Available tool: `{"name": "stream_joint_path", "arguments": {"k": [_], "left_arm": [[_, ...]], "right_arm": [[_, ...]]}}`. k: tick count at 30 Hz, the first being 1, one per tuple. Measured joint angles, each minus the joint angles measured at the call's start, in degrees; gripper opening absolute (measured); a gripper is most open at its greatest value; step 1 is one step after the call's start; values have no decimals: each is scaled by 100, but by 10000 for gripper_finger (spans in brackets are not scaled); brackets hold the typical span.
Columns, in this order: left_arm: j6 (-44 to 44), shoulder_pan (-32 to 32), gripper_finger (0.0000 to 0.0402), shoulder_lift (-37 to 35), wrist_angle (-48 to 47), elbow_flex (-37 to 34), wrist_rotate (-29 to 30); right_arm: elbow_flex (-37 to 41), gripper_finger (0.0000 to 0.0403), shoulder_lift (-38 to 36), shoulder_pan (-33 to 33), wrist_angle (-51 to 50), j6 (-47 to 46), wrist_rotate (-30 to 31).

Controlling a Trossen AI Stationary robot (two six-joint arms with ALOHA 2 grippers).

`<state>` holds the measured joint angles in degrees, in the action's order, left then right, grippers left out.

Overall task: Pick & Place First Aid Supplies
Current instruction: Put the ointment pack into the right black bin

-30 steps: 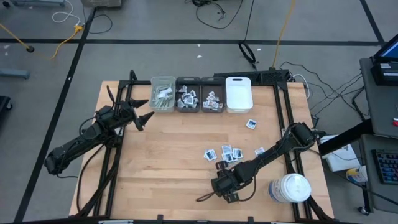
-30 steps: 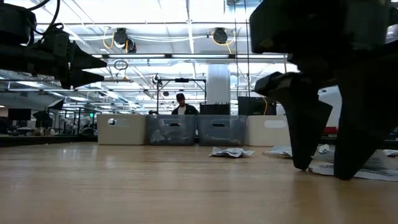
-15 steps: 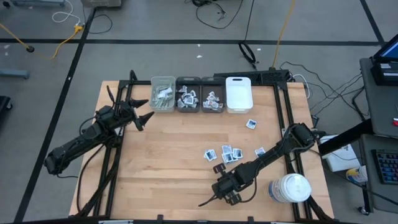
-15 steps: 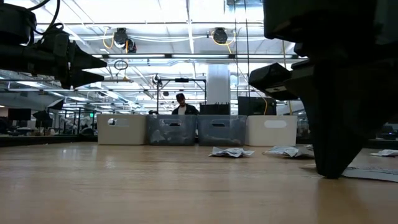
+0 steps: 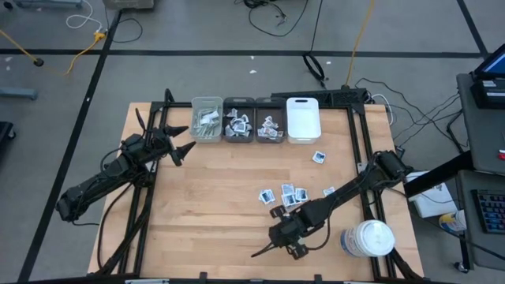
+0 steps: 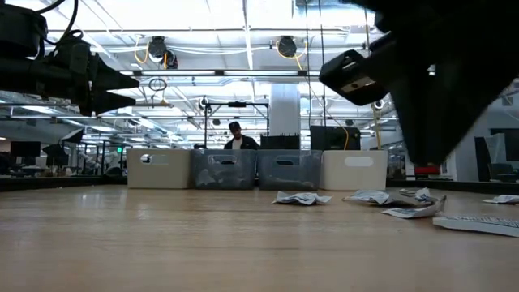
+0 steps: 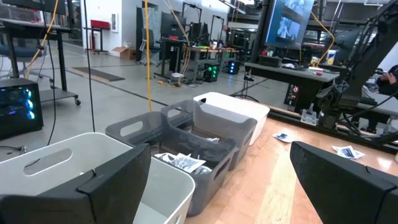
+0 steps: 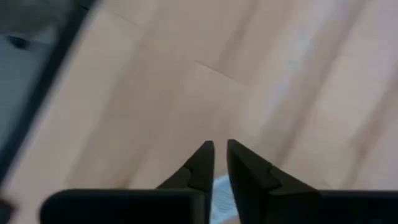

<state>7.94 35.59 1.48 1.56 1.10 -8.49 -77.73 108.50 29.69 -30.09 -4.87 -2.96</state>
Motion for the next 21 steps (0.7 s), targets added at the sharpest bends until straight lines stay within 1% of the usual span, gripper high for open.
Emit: {"name": "stream_joint_path", "arguments": {"k": [3,7,9,12,14,17,21], "left_arm": [[0,0,392,0,0,-1,2],[0,0,392,1,0,0,2],[0,-2,392,0,0,0,2],[0,-1,392,0,0,0,2],[0,0,392,0,0,0,2],[0,-1,392,0,0,0,2],[0,-1,392,0,0,0,2]], "right_arm": [[-2,64,-15,26,-8,17,-426],[-2,117,-15,154,-216,-64,-449],[-2,141,-15,220,-349,-289,-447],[-2,167,-15,284,-378,-1318,-429],[-2,174,-15,321,-415,-2140,-265],[-2,177,-15,404,-518,-3013,-38],[-2,170,-15,533,-587,-3847,36]]}}
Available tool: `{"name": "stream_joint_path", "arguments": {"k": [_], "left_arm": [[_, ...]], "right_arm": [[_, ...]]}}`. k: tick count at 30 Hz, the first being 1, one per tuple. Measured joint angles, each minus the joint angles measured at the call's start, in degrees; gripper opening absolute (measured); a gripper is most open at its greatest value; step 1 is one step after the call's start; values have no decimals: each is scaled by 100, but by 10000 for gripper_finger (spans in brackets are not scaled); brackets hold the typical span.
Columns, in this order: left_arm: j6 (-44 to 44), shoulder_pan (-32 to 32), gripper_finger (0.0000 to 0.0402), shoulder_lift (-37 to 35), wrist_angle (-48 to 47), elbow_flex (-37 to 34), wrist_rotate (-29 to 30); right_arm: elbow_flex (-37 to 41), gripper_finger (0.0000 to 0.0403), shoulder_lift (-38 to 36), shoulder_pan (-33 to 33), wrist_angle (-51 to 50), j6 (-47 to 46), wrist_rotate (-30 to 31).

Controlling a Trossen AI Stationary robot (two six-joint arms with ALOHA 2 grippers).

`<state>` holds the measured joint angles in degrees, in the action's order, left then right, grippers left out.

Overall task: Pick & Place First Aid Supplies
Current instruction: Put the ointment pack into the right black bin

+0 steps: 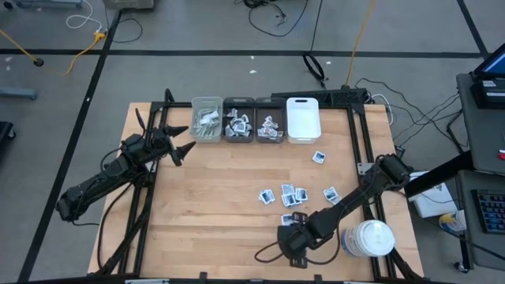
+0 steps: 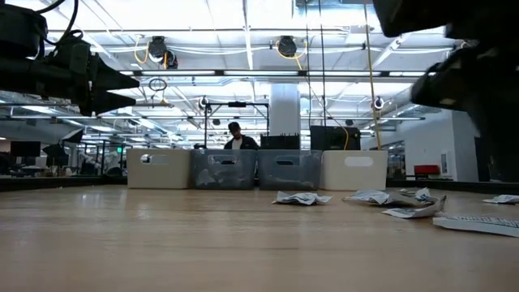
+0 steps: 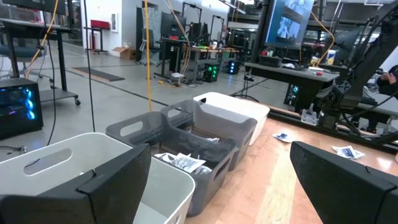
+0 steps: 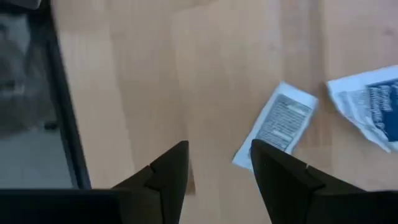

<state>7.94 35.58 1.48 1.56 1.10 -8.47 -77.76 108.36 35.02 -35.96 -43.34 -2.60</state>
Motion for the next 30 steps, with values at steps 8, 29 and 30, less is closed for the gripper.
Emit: {"name": "stream_joint_path", "arguments": {"k": [8,29,30], "left_arm": [[0,1,392,0,0,-1,0],[0,-1,392,0,2,0,0],[0,1,392,0,2,0,0]], "right_arm": [[155,168,0,147,87,-552,853],[903,39,90,149,775,264,1179],[903,21,92,149,795,301,1177]]}}
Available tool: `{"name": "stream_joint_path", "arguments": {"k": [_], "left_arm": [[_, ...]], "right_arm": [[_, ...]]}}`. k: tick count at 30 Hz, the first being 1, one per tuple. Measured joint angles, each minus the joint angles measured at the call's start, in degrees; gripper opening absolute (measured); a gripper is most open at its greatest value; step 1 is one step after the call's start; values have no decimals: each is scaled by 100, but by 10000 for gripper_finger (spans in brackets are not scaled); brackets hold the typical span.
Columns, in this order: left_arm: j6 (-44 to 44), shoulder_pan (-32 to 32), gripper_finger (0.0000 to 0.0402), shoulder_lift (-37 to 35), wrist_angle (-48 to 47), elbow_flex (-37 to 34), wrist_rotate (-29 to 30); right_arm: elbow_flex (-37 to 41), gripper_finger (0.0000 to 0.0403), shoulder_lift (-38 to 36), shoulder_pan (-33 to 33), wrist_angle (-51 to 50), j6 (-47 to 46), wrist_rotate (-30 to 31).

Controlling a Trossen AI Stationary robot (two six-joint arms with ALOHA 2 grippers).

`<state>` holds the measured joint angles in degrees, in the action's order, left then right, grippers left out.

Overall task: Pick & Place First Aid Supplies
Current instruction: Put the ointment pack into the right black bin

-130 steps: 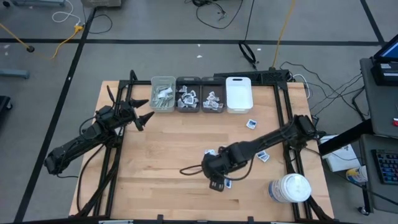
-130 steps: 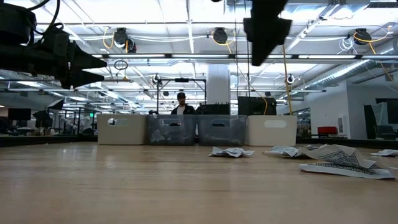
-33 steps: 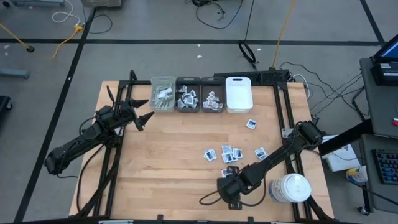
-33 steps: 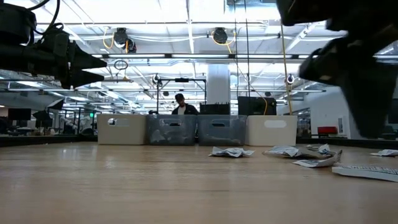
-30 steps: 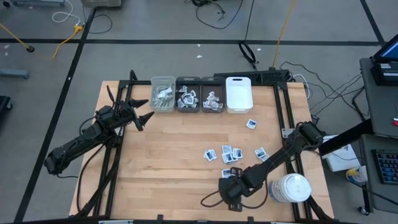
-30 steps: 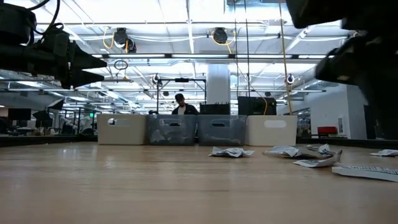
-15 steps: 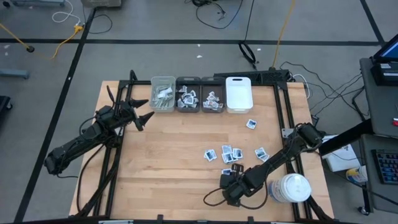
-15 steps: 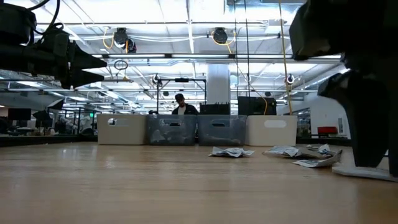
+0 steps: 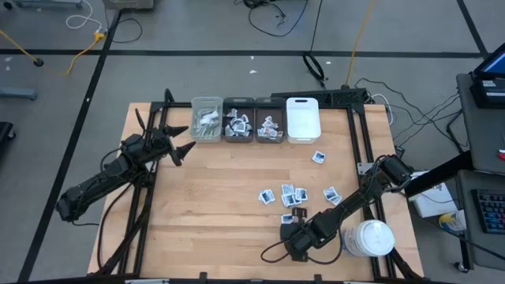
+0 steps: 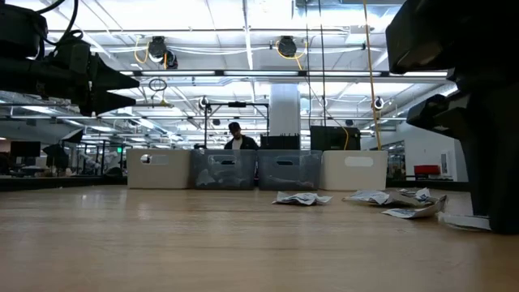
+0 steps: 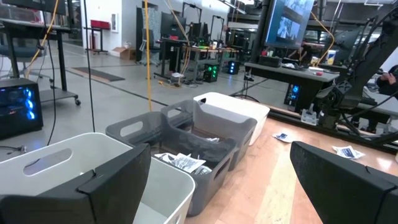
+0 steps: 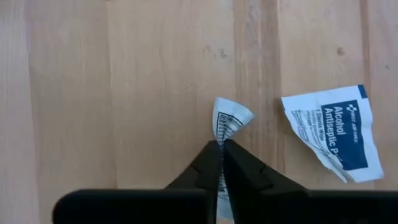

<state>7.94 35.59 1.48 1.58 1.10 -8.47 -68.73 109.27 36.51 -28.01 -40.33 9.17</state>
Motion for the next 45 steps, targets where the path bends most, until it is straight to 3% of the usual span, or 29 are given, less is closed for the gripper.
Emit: {"name": "stream_joint_path", "arguments": {"k": [8,17,22,26,31,39,45], "left_arm": [[0,-2,392,0,-2,0,0],[0,0,392,2,7,0,0],[0,-1,392,1,1,0,0],[0,-2,392,0,2,0,0],[0,0,392,0,-2,0,0],[0,0,392,0,0,0,0],[0,-2,392,1,0,0,0]], "right_arm": [[-213,3,-245,-164,-540,702,-241],[-678,1,-1131,-844,-1458,2435,-1073],[-703,1,-1568,-1436,-2174,3647,-1233],[-697,0,-1842,-1982,-2681,4770,-1220],[-697,0,-1928,-2756,-2855,5459,-1223],[-753,0,-1811,-4371,-2628,5907,-1051],[-1475,0,-1217,-5542,-2689,5864,-1047]]}}
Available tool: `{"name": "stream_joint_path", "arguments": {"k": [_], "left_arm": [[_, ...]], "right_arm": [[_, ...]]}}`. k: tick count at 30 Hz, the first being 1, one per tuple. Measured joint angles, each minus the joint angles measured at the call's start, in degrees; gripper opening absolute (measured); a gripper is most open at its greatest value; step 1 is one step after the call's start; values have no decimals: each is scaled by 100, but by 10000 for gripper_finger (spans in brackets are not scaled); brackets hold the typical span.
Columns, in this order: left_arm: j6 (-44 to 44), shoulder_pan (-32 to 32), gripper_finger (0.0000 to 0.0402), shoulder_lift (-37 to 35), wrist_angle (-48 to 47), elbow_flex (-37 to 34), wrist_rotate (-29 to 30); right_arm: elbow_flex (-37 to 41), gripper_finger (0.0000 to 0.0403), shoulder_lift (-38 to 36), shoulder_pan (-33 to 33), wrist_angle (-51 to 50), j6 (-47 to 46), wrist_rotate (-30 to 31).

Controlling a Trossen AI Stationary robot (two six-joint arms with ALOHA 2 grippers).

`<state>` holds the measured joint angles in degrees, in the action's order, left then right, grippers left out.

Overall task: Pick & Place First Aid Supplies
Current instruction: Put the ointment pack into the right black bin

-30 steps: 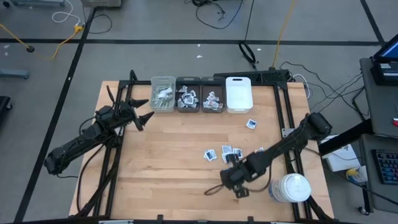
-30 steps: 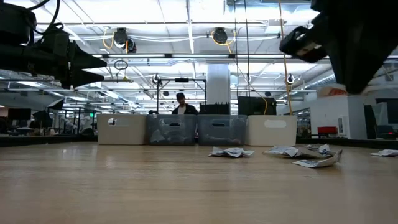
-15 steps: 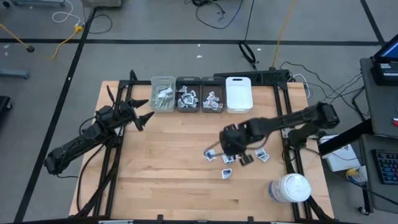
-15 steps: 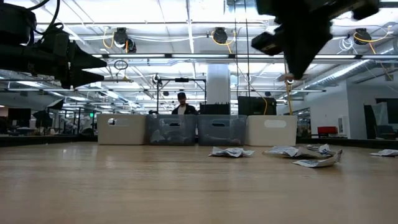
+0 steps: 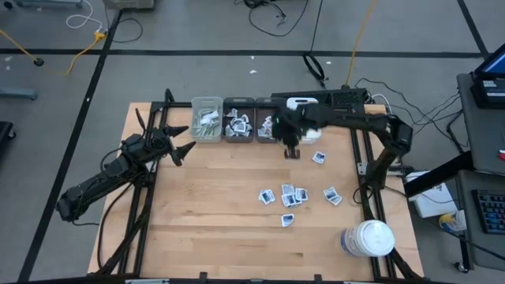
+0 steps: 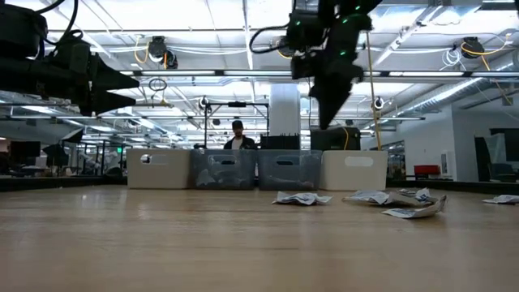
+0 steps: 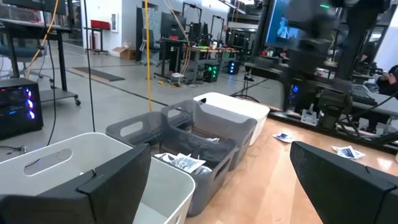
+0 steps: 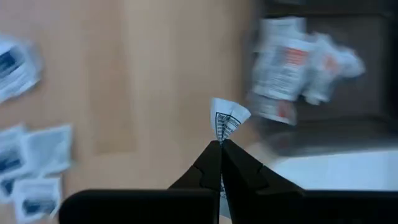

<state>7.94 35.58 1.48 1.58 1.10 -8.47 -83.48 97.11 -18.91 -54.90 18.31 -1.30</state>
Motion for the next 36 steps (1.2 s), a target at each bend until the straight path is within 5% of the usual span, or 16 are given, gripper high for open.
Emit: {"name": "stream_joint_path", "arguments": {"k": [16,36], "left_arm": [[0,2,392,0,0,0,0],[0,1,392,-1,-2,0,0]], "right_arm": [[-3473,0,2127,-1580,-949,-436,0],[-2748,9,3101,-1332,-212,-370,235]]}}
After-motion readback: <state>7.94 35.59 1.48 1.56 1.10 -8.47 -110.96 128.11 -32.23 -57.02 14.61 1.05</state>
